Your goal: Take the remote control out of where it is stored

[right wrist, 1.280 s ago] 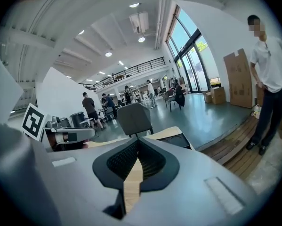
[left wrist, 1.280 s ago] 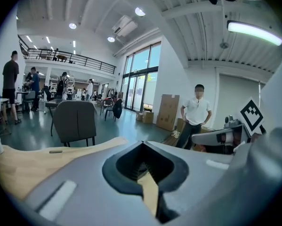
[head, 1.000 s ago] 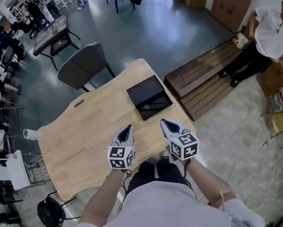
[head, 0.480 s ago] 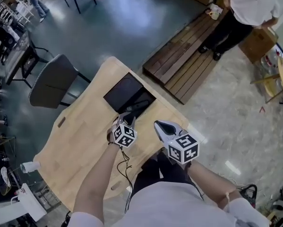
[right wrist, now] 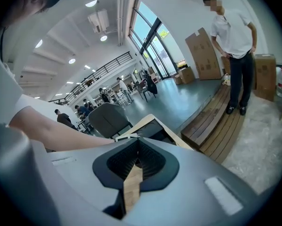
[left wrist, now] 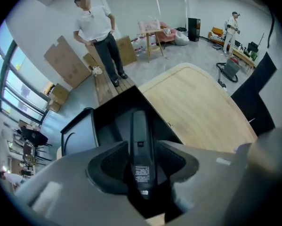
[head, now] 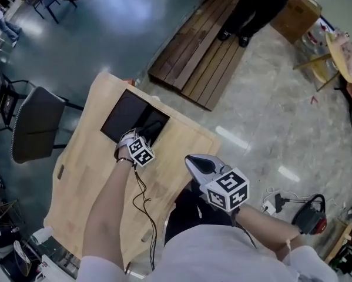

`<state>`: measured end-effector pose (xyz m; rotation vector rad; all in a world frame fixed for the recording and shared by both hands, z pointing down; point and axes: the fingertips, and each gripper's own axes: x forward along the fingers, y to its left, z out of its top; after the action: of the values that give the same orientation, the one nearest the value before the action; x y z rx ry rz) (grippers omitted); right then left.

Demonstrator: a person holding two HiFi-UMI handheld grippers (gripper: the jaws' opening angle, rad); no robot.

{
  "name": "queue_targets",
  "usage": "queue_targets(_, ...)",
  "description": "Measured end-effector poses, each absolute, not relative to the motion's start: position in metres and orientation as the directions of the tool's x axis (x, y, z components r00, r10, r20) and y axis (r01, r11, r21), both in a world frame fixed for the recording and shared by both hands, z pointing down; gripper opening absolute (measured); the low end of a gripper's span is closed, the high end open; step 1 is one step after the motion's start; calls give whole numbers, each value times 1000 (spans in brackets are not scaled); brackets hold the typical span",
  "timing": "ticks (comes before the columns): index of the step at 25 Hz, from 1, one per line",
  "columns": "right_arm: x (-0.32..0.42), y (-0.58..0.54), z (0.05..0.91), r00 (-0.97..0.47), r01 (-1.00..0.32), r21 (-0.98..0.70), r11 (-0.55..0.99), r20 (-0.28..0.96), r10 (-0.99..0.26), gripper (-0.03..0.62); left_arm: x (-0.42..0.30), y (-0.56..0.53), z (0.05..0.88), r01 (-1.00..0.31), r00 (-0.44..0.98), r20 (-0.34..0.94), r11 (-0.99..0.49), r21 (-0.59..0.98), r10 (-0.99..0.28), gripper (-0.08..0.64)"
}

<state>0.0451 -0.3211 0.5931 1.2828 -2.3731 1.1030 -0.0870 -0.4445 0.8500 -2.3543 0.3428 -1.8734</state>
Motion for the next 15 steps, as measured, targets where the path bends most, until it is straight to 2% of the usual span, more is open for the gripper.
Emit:
queue_targets(4,57,-315,600,-564,-808,-514,288,533,-631,28,-89,-449,870,-34,141,978,-988,-149,-153,232)
queue_targets(7,60,-311,603,-552,-813,-518,267,540,-635,28,-87,-449,883,19,87,991,-995,-102,-100,235)
queue_targets(10,61,-306,603,-546,-815,-520,254,543,-639,28,-87,-449,893,58,15,995,-994,-95,-94,239)
queue_targets(15,64,-298,607,-536,-819,-523,238,548,-642,28,-85,-452,898,50,-41,995,-995,-86,-88,244)
